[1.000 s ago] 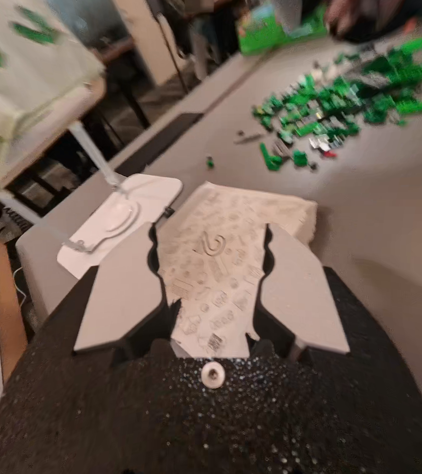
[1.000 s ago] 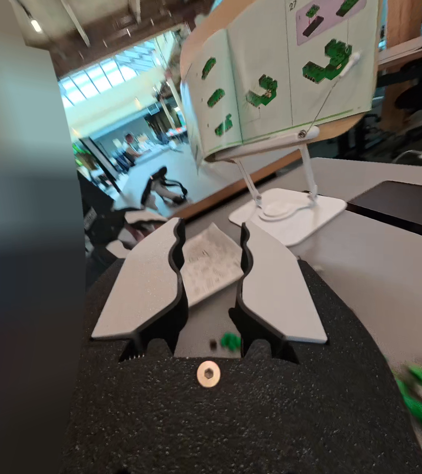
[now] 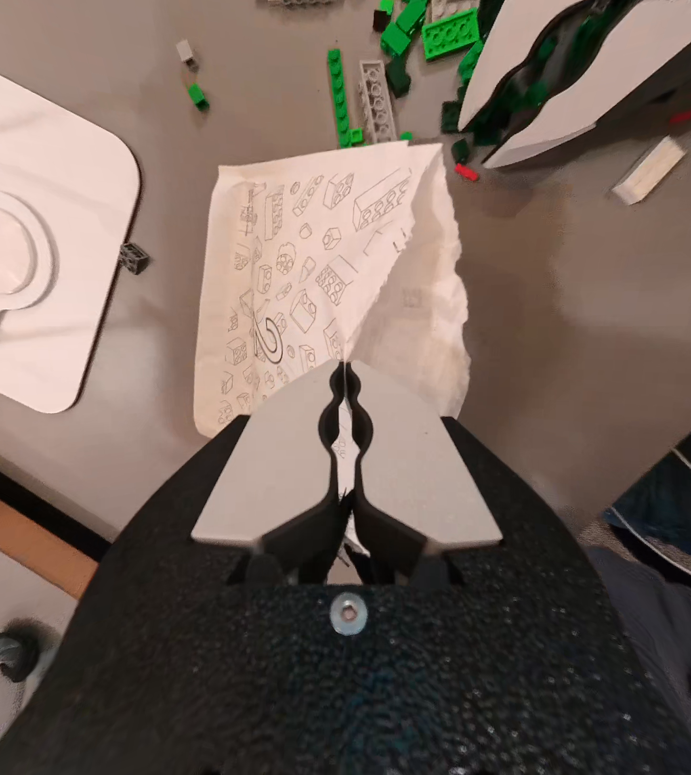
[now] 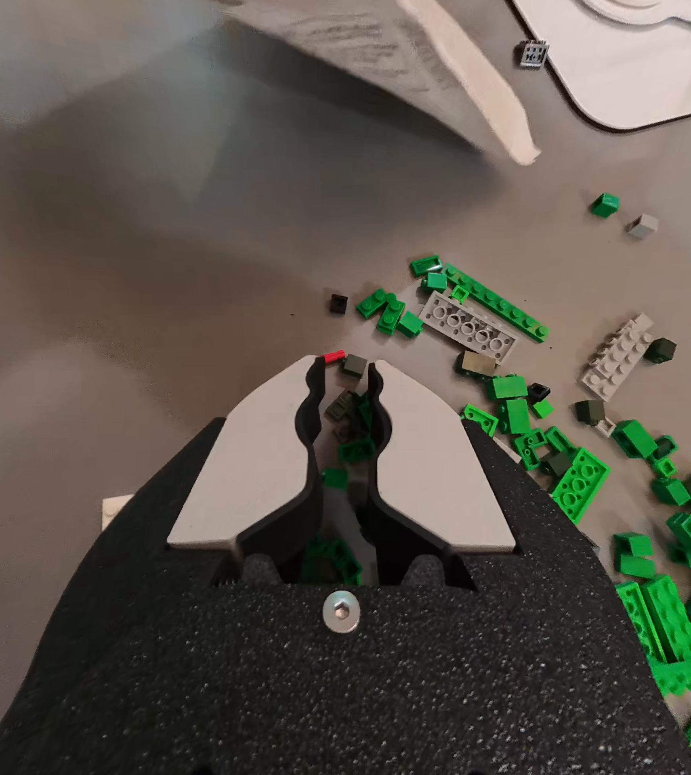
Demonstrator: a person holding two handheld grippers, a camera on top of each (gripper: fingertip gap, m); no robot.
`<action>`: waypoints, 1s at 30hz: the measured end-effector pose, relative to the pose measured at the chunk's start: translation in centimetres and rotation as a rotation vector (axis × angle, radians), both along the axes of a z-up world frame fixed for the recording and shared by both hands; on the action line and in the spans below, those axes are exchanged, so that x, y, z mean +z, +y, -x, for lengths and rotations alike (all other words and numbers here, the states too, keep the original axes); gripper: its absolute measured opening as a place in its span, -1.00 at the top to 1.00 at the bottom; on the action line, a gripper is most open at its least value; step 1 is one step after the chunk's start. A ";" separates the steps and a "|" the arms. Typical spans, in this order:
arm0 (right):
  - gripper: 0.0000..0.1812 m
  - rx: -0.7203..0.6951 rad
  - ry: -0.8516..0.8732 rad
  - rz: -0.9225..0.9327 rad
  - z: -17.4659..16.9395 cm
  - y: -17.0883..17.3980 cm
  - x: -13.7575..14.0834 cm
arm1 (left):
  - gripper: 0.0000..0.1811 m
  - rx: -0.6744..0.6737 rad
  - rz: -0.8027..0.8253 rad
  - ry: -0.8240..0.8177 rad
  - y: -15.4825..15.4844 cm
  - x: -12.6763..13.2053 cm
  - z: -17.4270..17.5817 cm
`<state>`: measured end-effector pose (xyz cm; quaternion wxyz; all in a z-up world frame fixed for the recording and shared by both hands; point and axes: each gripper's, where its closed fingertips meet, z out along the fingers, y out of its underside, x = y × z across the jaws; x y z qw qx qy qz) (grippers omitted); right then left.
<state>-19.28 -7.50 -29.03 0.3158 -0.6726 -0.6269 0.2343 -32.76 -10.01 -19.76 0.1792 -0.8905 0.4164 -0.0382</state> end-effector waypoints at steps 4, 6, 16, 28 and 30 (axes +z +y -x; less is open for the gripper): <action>0.82 0.005 0.011 0.017 0.2 0.1 -0.1 | 1.00 0.052 0.048 -0.062 -0.4 0.3 -0.4; 0.82 0.007 -0.020 0.012 0.2 0.4 -0.7 | 1.00 0.071 0.035 -0.059 -0.2 0.4 -0.1; 0.89 0.103 0.214 -0.357 0.9 -0.5 5.9 | 1.00 0.065 0.056 -0.051 0.3 -0.1 -0.1; 0.88 0.220 0.239 -0.830 8.5 -5.9 11.9 | 1.00 -0.048 0.058 -0.057 -1.3 0.7 -3.1; 0.78 0.210 0.234 -0.829 8.7 -5.7 11.7 | 1.00 -0.041 0.049 -0.055 -1.3 0.8 -2.9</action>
